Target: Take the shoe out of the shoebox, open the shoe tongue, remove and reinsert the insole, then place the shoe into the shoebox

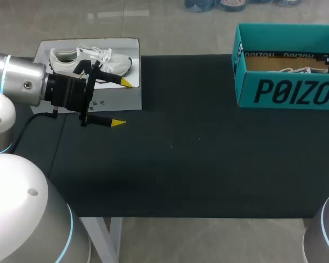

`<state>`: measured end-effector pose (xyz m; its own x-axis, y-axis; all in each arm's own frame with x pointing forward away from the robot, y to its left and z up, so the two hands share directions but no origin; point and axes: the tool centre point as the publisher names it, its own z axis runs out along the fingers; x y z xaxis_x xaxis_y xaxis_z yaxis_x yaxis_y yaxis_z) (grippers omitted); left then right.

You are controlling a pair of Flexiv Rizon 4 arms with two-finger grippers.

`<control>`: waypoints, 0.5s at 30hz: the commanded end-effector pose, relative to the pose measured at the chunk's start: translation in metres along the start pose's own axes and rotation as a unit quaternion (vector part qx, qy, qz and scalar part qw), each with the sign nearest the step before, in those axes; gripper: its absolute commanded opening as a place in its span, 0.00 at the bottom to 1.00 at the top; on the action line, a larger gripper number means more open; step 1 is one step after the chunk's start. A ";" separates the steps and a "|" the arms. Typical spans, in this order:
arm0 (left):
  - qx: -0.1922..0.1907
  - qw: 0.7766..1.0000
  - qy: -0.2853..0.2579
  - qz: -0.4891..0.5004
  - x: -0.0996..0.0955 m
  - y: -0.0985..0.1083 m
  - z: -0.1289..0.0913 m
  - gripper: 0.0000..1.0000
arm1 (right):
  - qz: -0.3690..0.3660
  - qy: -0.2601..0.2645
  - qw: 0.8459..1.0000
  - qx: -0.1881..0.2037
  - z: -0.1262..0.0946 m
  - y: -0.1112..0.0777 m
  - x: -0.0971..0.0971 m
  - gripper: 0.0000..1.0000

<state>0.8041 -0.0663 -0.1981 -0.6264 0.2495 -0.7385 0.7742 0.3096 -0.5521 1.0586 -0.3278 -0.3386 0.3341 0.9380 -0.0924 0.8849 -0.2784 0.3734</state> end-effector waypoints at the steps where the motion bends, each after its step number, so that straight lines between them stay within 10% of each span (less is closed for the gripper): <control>1: -0.001 1.000 0.002 0.000 0.000 0.000 0.000 1.00 | 0.004 0.003 1.000 -0.001 -0.007 0.000 0.000 0.35; 3: -0.001 1.000 0.002 0.000 0.000 0.000 0.000 1.00 | 0.005 0.002 1.000 -0.003 -0.010 0.000 -0.001 0.48; 6: -0.001 1.000 0.002 0.000 0.000 0.000 0.000 1.00 | 0.009 0.006 1.000 -0.007 -0.017 0.001 0.000 0.99; 15: -0.001 1.000 0.002 0.000 0.000 0.000 0.000 1.00 | 0.004 0.031 0.999 -0.032 -0.061 0.016 0.014 1.00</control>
<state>0.8041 -0.0663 -0.1981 -0.6264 0.2495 -0.7385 0.7742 0.3096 -0.5521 1.0673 -0.3118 -0.2914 0.3213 0.9465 -0.0294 0.8605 -0.2788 0.4264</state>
